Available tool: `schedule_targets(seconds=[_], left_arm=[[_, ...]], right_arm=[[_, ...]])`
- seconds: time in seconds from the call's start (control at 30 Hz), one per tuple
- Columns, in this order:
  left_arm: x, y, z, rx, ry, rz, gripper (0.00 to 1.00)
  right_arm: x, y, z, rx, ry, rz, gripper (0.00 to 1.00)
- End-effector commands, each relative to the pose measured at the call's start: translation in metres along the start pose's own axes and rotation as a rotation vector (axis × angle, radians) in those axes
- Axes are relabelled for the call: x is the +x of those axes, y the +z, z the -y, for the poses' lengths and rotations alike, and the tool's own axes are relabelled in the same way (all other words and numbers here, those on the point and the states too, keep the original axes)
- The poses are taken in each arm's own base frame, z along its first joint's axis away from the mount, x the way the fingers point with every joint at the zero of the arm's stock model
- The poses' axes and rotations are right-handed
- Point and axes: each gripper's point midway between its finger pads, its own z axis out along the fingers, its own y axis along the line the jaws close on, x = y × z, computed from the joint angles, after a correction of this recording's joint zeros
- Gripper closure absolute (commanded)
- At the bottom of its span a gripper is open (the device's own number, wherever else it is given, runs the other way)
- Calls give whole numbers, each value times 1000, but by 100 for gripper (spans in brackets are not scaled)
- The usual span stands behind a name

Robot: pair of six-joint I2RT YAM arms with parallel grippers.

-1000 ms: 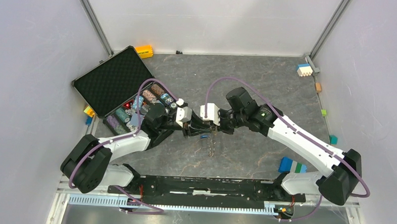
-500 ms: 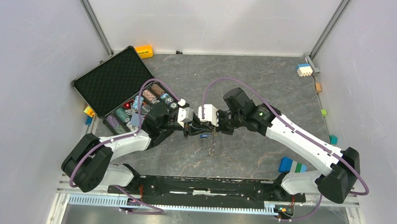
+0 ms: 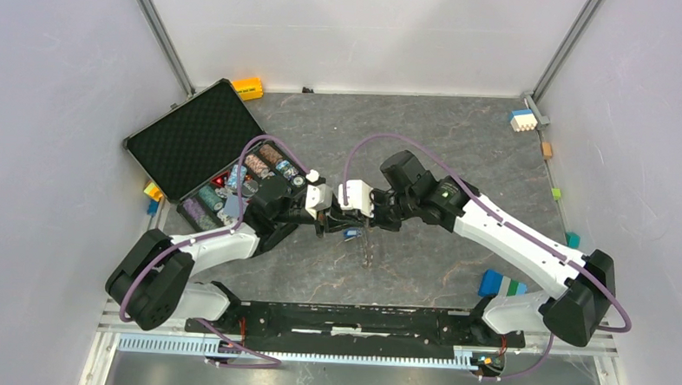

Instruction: Put the keys on the keyring

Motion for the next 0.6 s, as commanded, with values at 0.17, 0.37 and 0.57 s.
schedule_targets(seconds=[0.17, 0.37, 0.57], left_arm=[[-11, 6, -4, 15, 66, 27, 89], [-11, 5, -2, 17, 72, 32, 98], [-20, 0, 9, 32, 127, 103, 98]], right_arm=[[-25, -8, 13, 36, -38, 51, 100], [-24, -8, 12, 37, -40, 52, 100], [-25, -15, 12, 87, -60, 98, 87]])
